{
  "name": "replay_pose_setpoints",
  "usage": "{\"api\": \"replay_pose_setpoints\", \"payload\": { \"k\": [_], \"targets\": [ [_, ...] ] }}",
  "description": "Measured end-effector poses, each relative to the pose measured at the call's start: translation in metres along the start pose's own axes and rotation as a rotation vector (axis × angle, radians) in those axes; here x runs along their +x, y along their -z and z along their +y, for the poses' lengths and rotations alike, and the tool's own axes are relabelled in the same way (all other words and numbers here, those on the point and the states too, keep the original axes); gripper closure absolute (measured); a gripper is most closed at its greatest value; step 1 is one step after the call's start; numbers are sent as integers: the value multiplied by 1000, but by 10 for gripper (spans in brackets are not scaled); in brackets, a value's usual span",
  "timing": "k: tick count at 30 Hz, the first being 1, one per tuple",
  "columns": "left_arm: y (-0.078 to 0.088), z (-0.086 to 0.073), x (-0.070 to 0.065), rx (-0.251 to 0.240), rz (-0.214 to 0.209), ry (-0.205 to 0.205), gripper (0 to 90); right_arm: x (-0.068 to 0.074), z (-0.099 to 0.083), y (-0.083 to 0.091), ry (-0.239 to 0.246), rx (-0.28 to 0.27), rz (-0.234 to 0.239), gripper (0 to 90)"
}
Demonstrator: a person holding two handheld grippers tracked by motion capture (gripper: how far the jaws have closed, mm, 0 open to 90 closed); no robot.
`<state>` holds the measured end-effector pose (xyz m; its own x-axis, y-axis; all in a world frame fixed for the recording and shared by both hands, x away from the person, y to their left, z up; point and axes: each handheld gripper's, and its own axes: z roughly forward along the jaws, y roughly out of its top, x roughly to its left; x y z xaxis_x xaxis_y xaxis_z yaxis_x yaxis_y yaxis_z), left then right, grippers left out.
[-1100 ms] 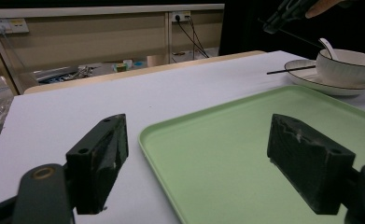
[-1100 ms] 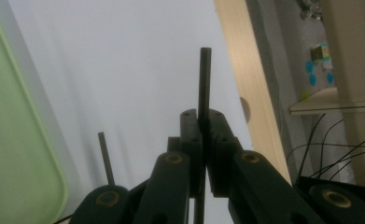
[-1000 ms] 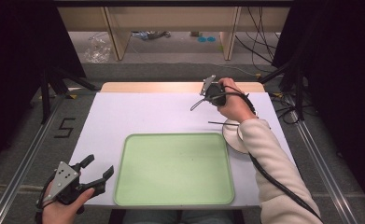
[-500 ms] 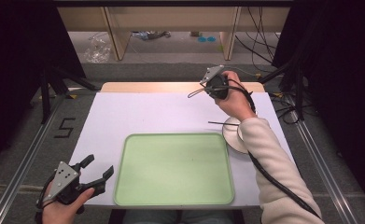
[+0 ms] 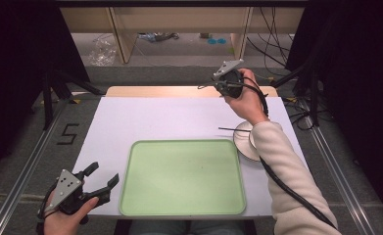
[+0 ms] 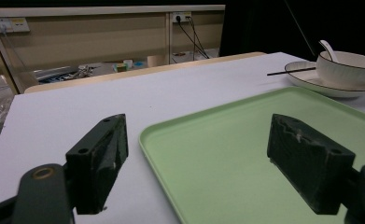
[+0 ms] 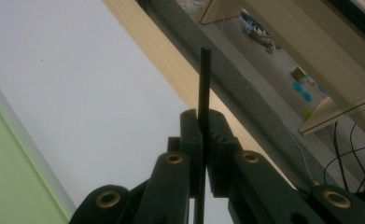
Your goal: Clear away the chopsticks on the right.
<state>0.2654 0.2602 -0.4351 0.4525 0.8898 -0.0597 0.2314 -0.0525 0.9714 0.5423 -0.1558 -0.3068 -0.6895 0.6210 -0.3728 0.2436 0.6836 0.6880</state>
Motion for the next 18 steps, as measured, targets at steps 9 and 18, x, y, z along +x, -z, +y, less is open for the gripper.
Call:
{"api": "replay_pose_setpoints", "payload": {
  "k": [9,18],
  "targets": [
    [0,0,0,0,0,1,204,-4,4,8,-36,-28,-4,881],
    [0,0,0,-2,-1,2,205,-6,5,11,-175,-56,20,881]
  ]
}}
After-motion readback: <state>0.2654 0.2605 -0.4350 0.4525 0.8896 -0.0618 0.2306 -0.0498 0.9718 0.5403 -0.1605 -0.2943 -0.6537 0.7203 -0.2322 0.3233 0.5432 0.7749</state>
